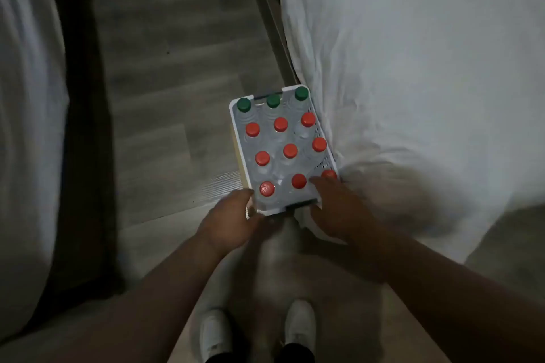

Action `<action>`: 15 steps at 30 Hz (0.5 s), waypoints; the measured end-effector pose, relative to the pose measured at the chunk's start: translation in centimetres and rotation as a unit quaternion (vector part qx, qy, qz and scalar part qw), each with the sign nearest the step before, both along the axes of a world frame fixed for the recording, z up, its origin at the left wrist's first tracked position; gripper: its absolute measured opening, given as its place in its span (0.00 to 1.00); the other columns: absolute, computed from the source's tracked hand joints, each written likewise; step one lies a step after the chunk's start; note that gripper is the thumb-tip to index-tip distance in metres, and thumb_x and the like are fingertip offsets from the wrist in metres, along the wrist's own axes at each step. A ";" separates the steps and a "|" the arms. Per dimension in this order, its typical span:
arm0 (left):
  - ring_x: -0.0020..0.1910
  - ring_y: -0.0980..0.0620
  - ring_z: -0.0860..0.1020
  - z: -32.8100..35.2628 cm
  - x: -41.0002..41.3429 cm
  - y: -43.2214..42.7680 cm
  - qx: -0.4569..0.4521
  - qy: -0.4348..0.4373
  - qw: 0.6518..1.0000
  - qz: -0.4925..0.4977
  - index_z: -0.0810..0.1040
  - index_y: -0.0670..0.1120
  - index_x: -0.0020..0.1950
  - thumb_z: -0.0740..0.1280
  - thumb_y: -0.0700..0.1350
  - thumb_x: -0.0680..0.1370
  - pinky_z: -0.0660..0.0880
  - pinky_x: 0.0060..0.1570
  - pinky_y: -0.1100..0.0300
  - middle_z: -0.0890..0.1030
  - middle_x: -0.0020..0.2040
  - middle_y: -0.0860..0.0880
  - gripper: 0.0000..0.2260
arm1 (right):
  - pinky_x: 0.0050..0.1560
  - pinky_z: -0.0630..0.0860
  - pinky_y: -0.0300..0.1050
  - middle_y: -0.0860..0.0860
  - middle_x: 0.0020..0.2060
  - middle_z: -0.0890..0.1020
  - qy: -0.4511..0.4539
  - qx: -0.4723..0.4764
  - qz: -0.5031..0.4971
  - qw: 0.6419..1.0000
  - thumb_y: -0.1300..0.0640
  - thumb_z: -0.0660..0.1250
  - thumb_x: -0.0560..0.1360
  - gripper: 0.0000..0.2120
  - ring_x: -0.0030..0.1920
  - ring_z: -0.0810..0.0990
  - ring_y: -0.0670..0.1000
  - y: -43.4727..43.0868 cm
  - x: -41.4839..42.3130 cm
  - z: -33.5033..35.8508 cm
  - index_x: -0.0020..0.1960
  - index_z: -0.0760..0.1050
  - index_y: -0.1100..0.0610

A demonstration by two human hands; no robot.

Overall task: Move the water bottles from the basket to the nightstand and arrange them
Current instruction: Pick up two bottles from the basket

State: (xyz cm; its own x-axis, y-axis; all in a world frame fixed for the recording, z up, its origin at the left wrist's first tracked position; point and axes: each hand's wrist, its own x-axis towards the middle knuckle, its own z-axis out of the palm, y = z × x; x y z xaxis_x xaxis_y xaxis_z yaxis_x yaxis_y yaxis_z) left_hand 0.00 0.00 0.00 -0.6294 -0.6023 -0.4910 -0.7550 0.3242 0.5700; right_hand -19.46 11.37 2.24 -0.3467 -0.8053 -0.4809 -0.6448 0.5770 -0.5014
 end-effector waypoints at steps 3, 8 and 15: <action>0.62 0.48 0.76 -1.9 -1.2 -1.0 -0.018 0.025 1.000 0.000 0.74 0.51 0.67 0.72 0.51 0.74 0.70 0.59 0.59 0.78 0.64 0.49 0.22 | 0.69 0.66 0.50 0.53 0.66 0.74 0.035 -0.006 0.033 0.999 0.53 0.67 0.75 0.22 0.66 0.72 0.56 -1.8 -0.6 -2.4 0.68 0.68 0.53; 0.54 0.48 0.79 -3.8 -2.5 -1.5 -0.048 -0.032 0.998 -0.024 0.76 0.53 0.59 0.71 0.56 0.72 0.76 0.51 0.55 0.81 0.56 0.51 0.17 | 0.59 0.75 0.50 0.53 0.56 0.80 0.054 0.003 0.046 0.997 0.51 0.67 0.76 0.12 0.56 0.79 0.55 -3.4 -0.8 -4.3 0.58 0.73 0.54; 0.47 0.48 0.80 -4.7 -4.1 -1.9 -0.105 -0.034 0.994 -0.015 0.80 0.51 0.50 0.72 0.55 0.72 0.77 0.46 0.55 0.82 0.48 0.50 0.11 | 0.64 0.69 0.49 0.52 0.58 0.79 0.050 0.041 0.017 0.998 0.51 0.70 0.74 0.17 0.61 0.76 0.54 -4.5 -0.1 -5.7 0.60 0.71 0.53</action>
